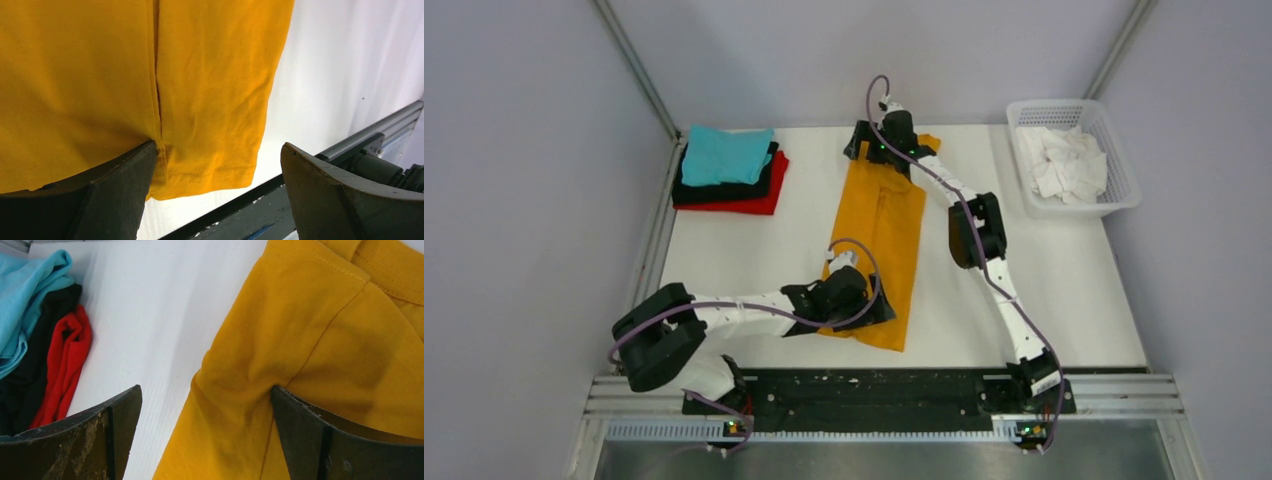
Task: Fold and stack the t-shirts
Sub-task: Rotate the tshirt 90 degrees
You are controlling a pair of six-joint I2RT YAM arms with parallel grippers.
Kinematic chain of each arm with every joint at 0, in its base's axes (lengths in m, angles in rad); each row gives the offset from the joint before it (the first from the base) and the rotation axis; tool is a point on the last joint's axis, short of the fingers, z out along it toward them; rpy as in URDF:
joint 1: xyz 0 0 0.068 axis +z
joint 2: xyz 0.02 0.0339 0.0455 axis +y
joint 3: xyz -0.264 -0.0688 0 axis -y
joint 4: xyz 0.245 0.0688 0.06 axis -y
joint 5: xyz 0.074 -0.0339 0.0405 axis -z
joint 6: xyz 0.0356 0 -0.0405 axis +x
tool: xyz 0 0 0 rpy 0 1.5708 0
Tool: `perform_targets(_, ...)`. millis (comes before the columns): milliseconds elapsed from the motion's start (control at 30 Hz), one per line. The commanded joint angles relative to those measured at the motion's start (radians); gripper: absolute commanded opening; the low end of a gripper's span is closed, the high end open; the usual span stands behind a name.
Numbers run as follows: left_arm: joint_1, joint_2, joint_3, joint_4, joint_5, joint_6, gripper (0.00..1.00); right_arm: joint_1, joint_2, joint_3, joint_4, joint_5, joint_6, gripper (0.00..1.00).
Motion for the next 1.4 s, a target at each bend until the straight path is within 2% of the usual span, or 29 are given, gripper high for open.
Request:
perform_targets(0,-0.014,0.073,0.009,0.106,0.086,0.035,0.99,0.030,0.004,-0.048,-0.099,-0.051,-0.021,0.99)
perform_targets(167,-0.014,0.098,0.045,0.092,0.087,0.058,0.99,0.029,-0.007,-0.054,-0.101,-0.104,-0.072,0.99)
perform_targets(400,-0.014,0.119,0.176,0.037,0.088,0.129,0.99,0.029,-0.062,-0.060,-0.096,-0.206,-0.108,0.99)
perform_targets(533,-0.014,0.075,0.204,-0.042,0.069,0.168,0.99,0.031,-0.128,-0.068,-0.141,-0.182,-0.185,0.99)
perform_targets(667,-0.014,-0.017,0.206,-0.155,-0.024,0.209,0.99,0.033,-0.203,-0.100,-0.177,-0.167,-0.235,0.99)
perform_targets(800,-0.014,-0.134,0.164,-0.290,-0.142,0.221,0.99,0.032,-0.288,-0.171,-0.184,-0.122,-0.275,0.99)
perform_targets(1000,0.002,-0.308,0.038,-0.373,-0.270,0.190,0.99,0.025,-0.365,-0.296,-0.190,-0.034,-0.300,0.99)
perform_targets(1200,0.071,-0.427,-0.065,-0.373,-0.279,0.160,0.99,-0.006,-0.383,-0.364,-0.221,0.011,-0.297,0.99)
perform_targets(1367,0.099,-0.441,-0.098,-0.342,-0.255,0.163,0.99,-0.035,-0.381,-0.372,-0.188,0.113,-0.290,0.99)
